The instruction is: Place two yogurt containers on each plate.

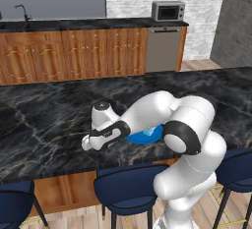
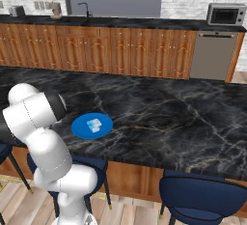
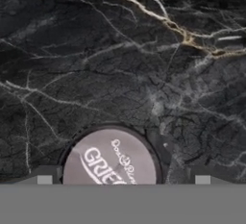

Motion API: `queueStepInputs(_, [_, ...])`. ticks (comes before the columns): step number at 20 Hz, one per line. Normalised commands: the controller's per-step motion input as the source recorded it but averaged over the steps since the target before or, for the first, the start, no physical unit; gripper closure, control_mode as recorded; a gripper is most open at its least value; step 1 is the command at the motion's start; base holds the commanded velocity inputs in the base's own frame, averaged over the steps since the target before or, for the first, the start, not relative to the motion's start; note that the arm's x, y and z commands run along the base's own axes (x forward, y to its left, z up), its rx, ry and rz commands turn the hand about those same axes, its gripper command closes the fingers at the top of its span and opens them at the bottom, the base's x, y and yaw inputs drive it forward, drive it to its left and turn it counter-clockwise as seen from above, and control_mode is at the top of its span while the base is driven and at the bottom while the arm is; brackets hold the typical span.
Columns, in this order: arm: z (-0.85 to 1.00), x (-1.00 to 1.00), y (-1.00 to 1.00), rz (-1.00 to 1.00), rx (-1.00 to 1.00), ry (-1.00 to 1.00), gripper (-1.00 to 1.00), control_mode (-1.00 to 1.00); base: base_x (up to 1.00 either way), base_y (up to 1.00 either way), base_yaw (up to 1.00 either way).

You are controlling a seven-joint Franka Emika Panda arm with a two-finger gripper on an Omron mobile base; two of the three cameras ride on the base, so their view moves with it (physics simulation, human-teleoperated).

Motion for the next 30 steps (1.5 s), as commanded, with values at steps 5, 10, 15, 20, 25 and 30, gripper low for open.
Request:
queueStepInputs(5, [-0.14,-0.02,0.13,0.00,0.00,0.00,-1.00,-1.00,0.00,0.00,0.00])
queueStepInputs(10, [-0.34,-0.16,0.01,0.00,0.00,0.00,-1.00,-1.00,0.00,0.00,0.00])
queueStepInputs(15, [-0.41,-0.29,0.00,0.00,0.00,0.00,-1.00,-1.00,0.00,0.00,0.00])
queueStepInputs(20, [-0.39,-0.29,0.00,0.00,0.00,0.00,-1.00,-1.00,0.00,0.00,0.00])
queueStepInputs(25, [-0.03,-0.28,0.00,0.00,0.00,-0.02,1.00,-1.00,0.00,0.00,0.00])
queueStepInputs(30, [0.25,-0.44,0.00,0.00,0.00,-0.09,1.00,-1.00,0.00,0.00,0.00])
